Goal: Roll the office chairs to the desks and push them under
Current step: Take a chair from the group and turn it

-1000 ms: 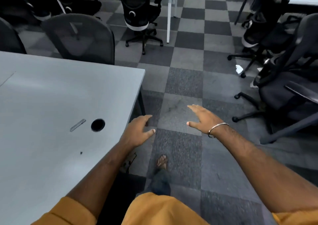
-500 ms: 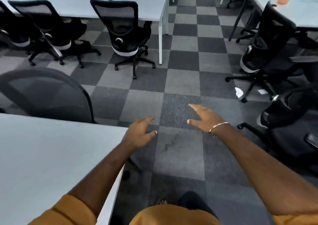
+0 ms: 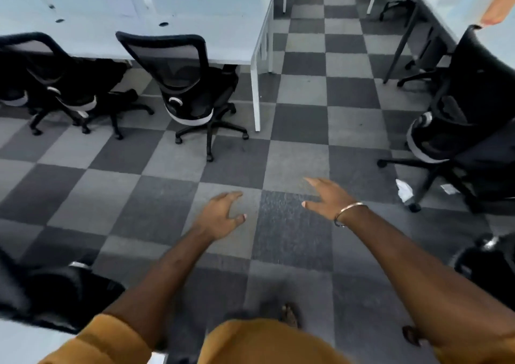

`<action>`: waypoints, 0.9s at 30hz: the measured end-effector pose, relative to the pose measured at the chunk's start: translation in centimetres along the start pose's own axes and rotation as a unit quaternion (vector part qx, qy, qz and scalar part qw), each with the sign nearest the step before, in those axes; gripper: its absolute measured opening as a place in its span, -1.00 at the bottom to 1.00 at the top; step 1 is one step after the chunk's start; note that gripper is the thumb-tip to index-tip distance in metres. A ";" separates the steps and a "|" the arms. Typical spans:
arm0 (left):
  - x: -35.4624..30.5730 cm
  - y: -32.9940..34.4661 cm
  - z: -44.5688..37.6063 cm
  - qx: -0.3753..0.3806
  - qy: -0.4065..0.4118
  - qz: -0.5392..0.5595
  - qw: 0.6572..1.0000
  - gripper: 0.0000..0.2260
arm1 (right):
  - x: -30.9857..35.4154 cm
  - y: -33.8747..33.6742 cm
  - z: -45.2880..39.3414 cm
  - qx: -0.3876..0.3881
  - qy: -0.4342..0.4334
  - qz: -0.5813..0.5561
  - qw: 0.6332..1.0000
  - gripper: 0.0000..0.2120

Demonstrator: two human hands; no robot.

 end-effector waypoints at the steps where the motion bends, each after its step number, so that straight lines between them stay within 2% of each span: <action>1: -0.1 -0.9 -2.7 -0.010 0.002 0.002 1.000 -0.39 | -0.6 -1.4 -2.4 -0.003 0.000 -0.001 1.000 -0.26; 7: -0.7 -5.2 -16.6 -0.025 -0.004 0.012 1.000 -0.40 | -3.3 -6.9 -16.8 0.014 -0.011 0.020 1.000 -0.27; 12: 0.7 -9.0 -29.7 -0.023 -0.012 0.016 1.000 -0.26 | -5.6 -9.9 -30.8 0.042 0.008 0.048 0.998 -0.26; 15: 1.6 -11.9 -38.1 -0.005 -0.005 0.019 1.000 -0.34 | -6.7 -12.9 -38.6 0.068 0.022 0.062 0.996 -0.30; 18: 0.6 -15.9 -47.2 0.011 0.005 -0.014 1.000 -0.35 | -8.1 -17.6 -47.1 0.048 0.024 0.075 0.996 -0.36; 22: -2.2 -20.4 -57.9 0.012 0.015 -0.036 0.999 -0.19 | -10.4 -23.3 -55.4 -0.001 0.032 0.043 0.999 -0.35; 25: -4.1 -22.3 -64.4 0.004 0.029 -0.020 0.999 -0.37 | -13.0 -25.7 -60.8 -0.011 0.033 0.038 0.999 -0.34; 27: -5.3 -23.5 -70.0 0.006 0.027 -0.017 0.999 -0.39 | -15.6 -27.3 -65.6 -0.005 0.045 0.040 0.998 -0.33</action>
Point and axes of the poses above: each hand's wrist, its own z-axis away from the middle knuckle, its own y-axis out of the palm, x = y × z, the point moved 4 cm from there along -z, towards the middle knuckle, and after that the axes turned 7 degrees about z, right-handed, at the moved point
